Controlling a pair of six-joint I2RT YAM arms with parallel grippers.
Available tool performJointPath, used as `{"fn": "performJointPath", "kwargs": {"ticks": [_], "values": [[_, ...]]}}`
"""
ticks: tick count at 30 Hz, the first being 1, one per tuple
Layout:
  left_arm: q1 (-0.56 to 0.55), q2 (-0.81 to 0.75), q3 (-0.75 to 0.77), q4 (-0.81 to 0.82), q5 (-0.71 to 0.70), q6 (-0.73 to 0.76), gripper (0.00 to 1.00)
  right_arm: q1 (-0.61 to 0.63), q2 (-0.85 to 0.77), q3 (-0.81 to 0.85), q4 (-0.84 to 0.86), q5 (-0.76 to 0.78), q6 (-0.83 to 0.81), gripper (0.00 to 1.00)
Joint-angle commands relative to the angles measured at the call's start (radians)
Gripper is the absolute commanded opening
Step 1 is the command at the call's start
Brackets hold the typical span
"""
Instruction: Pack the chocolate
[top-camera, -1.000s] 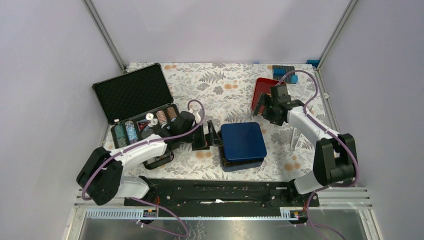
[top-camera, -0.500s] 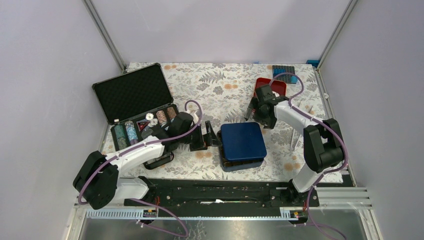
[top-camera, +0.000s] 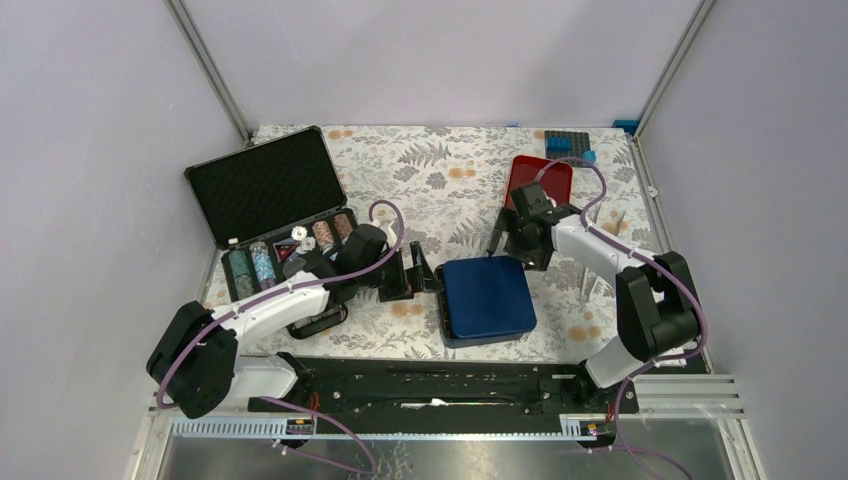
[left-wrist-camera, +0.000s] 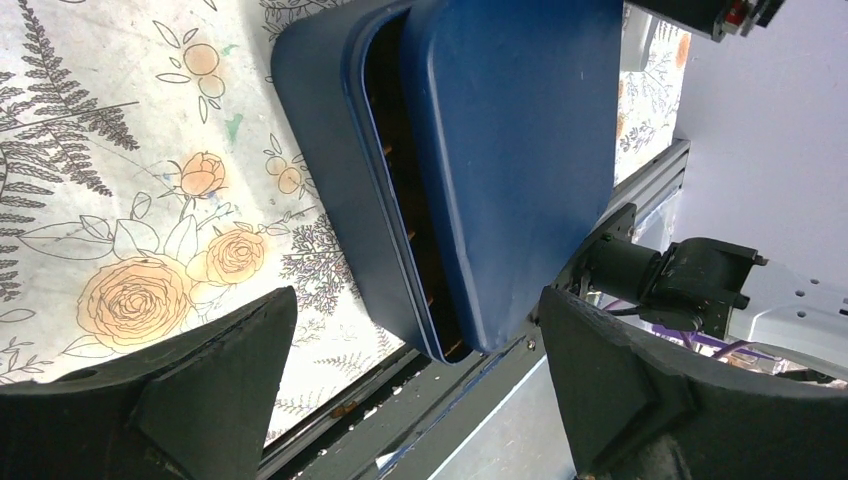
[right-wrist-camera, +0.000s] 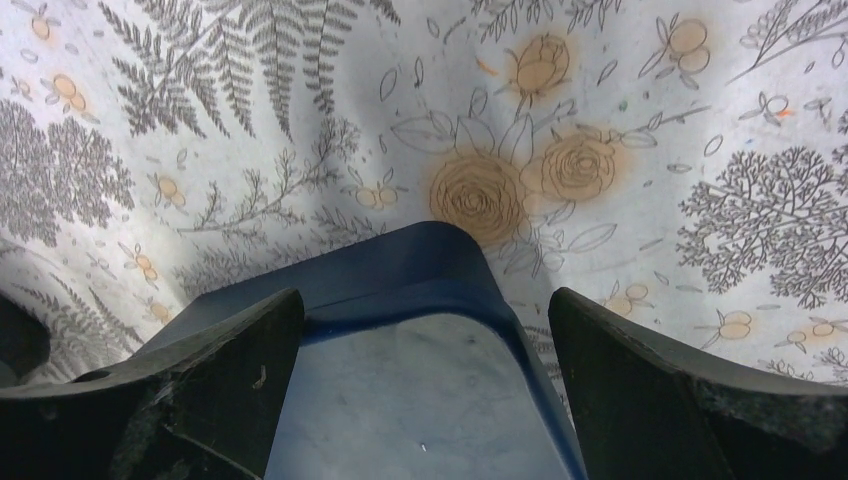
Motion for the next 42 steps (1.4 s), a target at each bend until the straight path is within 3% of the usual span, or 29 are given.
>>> {"fn": "performJointPath", "kwargs": {"ticks": [1,8,20,24,31,42], "values": [[-0.004,0.018,0.002,0.043,-0.009,0.012,0.97,0.018,-0.079,-0.038,-0.016,-0.047,-0.025,1.00],[-0.011,0.048,0.004,0.070,0.007,0.008,0.97,0.018,-0.120,-0.037,-0.014,-0.040,-0.010,1.00],[-0.021,0.018,-0.005,0.022,-0.052,0.021,0.96,-0.038,-0.301,-0.027,-0.132,0.212,-0.107,1.00],[-0.021,-0.011,-0.015,-0.035,-0.084,0.029,0.93,-0.127,-0.400,-0.162,-0.136,0.165,-0.148,1.00],[-0.021,0.040,0.008,-0.205,-0.242,0.046,0.90,-0.133,-0.412,-0.280,-0.147,0.098,-0.153,1.00],[-0.100,0.224,0.053,-0.133,-0.269,0.041,0.90,-0.133,-0.360,-0.286,-0.116,0.024,-0.187,0.99]]}}
